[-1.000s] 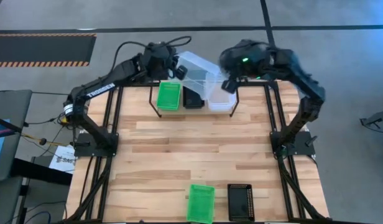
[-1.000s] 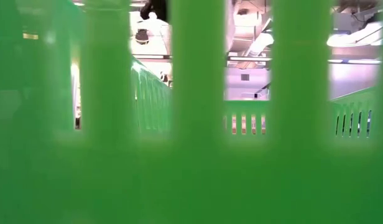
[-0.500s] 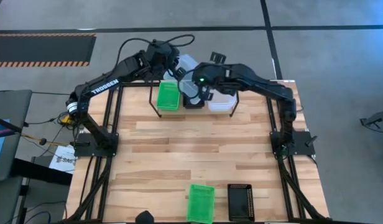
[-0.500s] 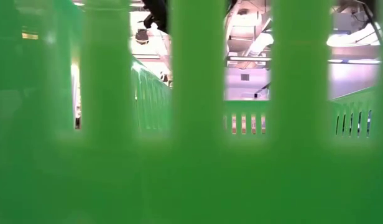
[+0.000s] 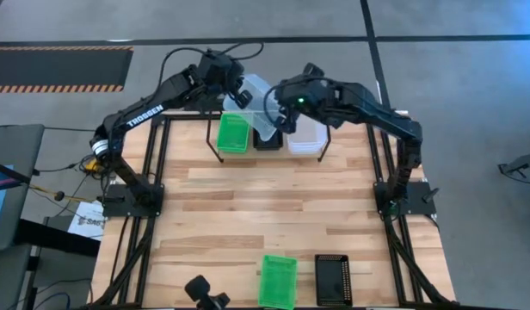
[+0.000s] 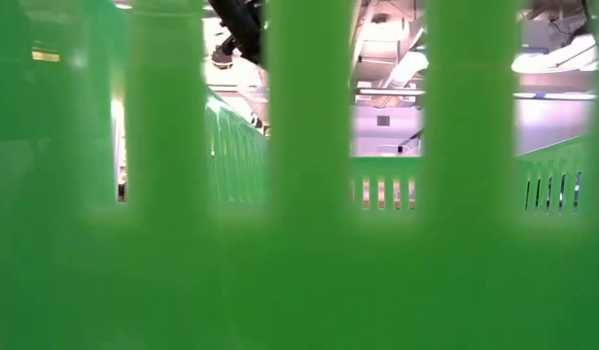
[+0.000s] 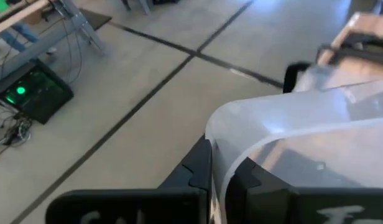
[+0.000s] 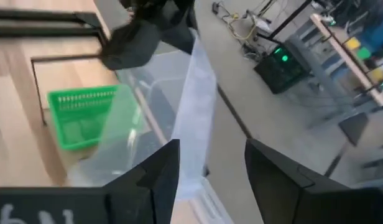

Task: Stack baskets on shelf by color
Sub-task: Stack the transparent bin into the transparent bin on the shelf

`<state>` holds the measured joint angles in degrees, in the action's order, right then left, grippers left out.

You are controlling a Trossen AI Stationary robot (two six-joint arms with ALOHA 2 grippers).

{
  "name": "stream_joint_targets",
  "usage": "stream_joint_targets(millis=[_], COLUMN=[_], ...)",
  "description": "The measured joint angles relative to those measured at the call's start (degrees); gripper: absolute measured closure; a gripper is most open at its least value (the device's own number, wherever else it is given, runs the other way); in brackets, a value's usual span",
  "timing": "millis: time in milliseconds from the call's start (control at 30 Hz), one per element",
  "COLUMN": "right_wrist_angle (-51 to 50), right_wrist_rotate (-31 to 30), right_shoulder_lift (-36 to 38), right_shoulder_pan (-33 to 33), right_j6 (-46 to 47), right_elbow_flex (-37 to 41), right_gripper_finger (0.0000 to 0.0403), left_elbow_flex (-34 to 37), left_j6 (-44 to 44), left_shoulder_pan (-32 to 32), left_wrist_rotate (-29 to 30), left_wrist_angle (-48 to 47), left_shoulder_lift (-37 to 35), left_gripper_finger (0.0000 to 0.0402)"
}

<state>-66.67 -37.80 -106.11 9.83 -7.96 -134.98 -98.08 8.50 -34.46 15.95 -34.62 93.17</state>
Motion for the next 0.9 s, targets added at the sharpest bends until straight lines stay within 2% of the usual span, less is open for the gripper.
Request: stream_joint_targets(millis=[200,467,733,900], right_wrist_angle=[-0.5,0.4,-0.6,-1.5], right_wrist_rotate=[0.8,2.1,2.4,5.8], right_shoulder_lift=[-0.3,-5.9,-10.2,-10.5], right_shoulder_pan=[-1.0,1.7,5.8,8.7], right_j6=[3.4,2.6,-0.5,-0.5], right_elbow_flex=[0.4,1.1,0.9,0.9], right_gripper_finger=[0.0214,0.0214,0.0216,0.023], left_elbow_flex=[0.0,0.0,0.1,0.1], left_j6=[0.1,0.5,1.5,1.8], left_shoulder_pan=[-1.1,-0.8,-0.4,0.1], left_wrist_rotate=[-2.8,-6.3,-5.6,-5.1], left_wrist_angle=[4.2,5.8,4.1,3.2], left_shoulder_lift=[1.4,2.4,2.7,2.7], left_gripper_finger=[0.0401,0.0401,0.0401,0.0401])
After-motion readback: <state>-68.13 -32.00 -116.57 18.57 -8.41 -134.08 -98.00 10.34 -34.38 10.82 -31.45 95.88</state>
